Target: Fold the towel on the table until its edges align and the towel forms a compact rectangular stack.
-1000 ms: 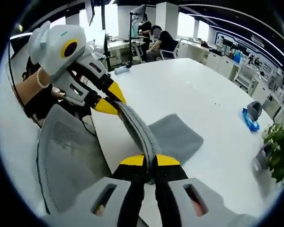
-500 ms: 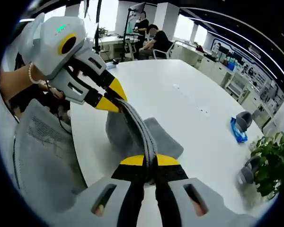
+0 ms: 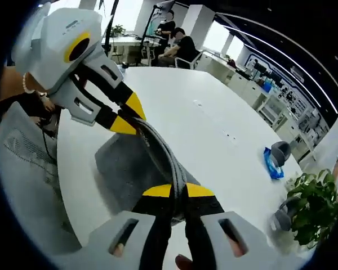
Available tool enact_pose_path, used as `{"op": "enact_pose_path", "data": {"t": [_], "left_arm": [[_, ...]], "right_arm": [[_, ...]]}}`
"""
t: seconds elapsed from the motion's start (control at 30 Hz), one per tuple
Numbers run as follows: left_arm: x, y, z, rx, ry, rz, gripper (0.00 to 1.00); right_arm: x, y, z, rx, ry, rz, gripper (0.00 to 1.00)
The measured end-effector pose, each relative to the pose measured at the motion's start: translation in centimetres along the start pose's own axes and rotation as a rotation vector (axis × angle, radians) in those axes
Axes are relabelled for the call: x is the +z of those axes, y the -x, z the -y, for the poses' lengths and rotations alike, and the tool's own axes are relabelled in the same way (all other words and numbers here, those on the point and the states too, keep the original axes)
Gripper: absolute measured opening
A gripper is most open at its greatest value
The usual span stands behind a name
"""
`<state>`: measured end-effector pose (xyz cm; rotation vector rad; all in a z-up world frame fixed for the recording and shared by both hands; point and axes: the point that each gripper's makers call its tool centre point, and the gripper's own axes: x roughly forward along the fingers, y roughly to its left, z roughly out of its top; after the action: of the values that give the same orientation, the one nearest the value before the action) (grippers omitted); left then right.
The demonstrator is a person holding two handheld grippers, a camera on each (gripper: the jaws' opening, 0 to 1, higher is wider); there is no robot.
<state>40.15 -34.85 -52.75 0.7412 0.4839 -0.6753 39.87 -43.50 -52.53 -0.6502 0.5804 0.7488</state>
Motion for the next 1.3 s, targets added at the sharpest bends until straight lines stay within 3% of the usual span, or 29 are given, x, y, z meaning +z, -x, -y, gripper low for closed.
{"op": "enact_pose_path", "data": {"t": [0.23, 0.5, 0.7, 1.03, 1.3], "left_arm": [[-1.8, -2.8, 0.2, -0.023, 0.026, -0.049, 0.10], [-2.8, -5.4, 0.3, -0.033, 0.009, -0.072, 0.11], [-3.7, -7.0, 0.4, -0.056, 0.056, -0.092, 0.12], [-4.2, -7.3, 0.4, -0.078, 0.164, -0.118, 0.13], [-4.1, -7.2, -1.0, -0.015, 0.170, -0.127, 0.14]], "right_arm": [[-1.4, -3.1, 0.4, 0.001, -0.009, -0.030, 0.05], [-2.9, -5.7, 1.1, -0.032, 0.005, -0.059, 0.06], [-4.2, -7.4, 1.3, -0.025, -0.029, -0.083, 0.07], [-4.9, -8.4, 1.5, -0.016, -0.092, -0.075, 0.12], [-4.5, -7.3, 2.7, -0.064, -0.134, -0.034, 0.19]]}}
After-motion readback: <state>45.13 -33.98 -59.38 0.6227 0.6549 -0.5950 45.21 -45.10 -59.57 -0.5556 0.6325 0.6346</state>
